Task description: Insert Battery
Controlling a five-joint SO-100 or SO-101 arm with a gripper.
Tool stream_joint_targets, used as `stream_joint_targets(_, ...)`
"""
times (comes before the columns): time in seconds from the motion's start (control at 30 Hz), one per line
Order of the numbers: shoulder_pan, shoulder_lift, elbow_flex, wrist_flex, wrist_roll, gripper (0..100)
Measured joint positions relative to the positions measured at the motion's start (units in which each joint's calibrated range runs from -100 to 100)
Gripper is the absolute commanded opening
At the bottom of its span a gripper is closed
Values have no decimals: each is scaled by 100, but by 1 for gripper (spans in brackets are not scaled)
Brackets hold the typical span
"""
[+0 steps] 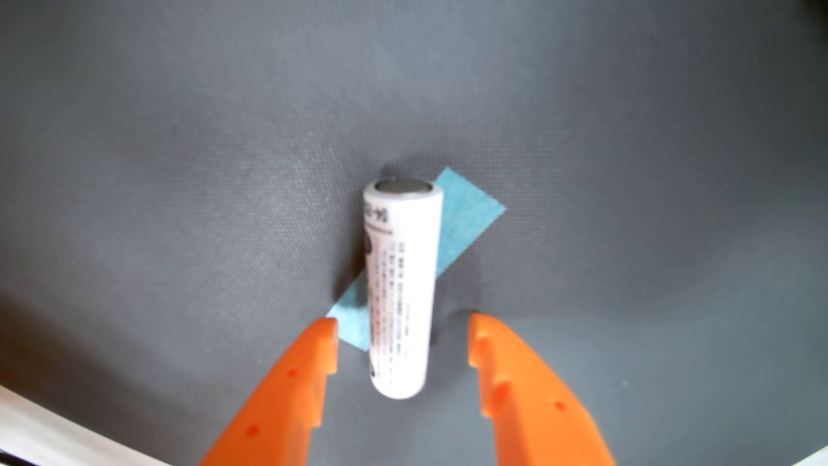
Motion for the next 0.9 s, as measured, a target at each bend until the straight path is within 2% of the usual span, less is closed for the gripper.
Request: stream_joint_targets(0.9, 25, 125, -99, 0, 0, 17)
